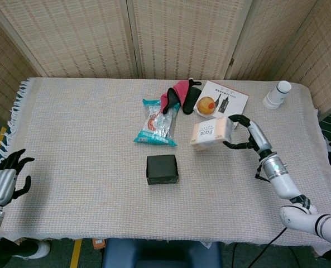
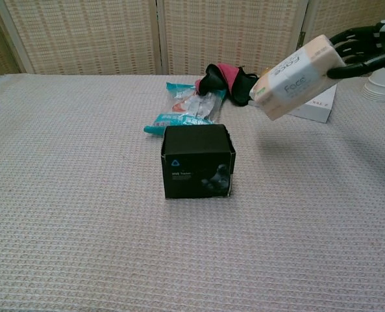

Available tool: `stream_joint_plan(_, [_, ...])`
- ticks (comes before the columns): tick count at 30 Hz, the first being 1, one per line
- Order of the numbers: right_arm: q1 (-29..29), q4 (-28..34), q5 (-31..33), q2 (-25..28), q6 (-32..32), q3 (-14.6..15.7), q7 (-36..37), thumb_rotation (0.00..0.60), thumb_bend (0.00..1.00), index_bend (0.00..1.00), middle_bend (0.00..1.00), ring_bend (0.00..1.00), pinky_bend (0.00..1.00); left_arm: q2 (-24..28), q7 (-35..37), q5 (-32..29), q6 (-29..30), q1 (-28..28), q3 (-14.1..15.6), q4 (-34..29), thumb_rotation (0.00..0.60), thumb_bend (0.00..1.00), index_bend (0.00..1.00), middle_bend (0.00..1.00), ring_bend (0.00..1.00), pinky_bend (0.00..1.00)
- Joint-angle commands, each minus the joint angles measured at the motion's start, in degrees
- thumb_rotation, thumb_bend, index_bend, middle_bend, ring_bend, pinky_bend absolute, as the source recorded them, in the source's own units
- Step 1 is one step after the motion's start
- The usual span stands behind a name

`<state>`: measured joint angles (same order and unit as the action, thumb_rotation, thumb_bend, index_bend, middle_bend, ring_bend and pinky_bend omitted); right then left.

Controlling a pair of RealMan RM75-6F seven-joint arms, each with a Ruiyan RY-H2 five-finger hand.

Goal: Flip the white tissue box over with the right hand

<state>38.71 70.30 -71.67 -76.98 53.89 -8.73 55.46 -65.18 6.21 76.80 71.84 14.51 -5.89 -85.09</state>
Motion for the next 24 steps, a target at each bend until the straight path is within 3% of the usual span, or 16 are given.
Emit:
stream_joint_plan(1, [-3.79, -25.9, -15.29, -14.21, 2.67, 3.9, 22.64, 0.6, 0.2, 0.42, 0.37, 0.24, 0.0, -0.03, -0.03, -0.27, -0.18, 0.04, -0.09, 0.15, 0.6, 0.55, 0.22, 0.0, 0.0, 0.12])
stream_joint_plan(8, [-1.96, -40.45, -17.7, -22.88, 2.46, 6.08, 29.54, 0.6, 0.22, 0.42, 0.37, 0.24, 0.0, -0.05, 0.2, -0.57, -0.35, 0.05, -0.23, 0.59, 0.6, 0.55, 0.22, 0.0, 0.0, 0.12])
stream_joint_plan(14, [-0.8, -46.44, -19.6, -26.09, 2.21, 8.19, 33.7, 0.6, 0.22, 0.43, 0.37, 0.24, 0.0, -0.19, 0.14, -0.7, -0.66, 0.17, -0.23, 0.91, 0.6, 0.55, 0.22, 0.0, 0.0, 0.12])
stream_joint_plan(19, [-0.57, -48.27, -20.02, -26.96, 2.22, 8.8, 33.7, 0.6, 0.23, 0.43, 0.37, 0.24, 0.0, -0.23, 0.07, -0.81, -0.74, 0.17, -0.24, 0.98, 0.6, 0.55, 0.22, 0.0, 0.0, 0.12])
stream_joint_plan(24, [-0.39, -50.77, -19.2, -27.95, 3.2, 8.12, 26.19, 0.6, 0.23, 0.43, 0.37, 0.24, 0.0, -0.31, -0.1, -0.74, -0.9, 0.26, -0.18, 1.0, 0.6, 0.55, 0.22, 0.0, 0.0, 0.12])
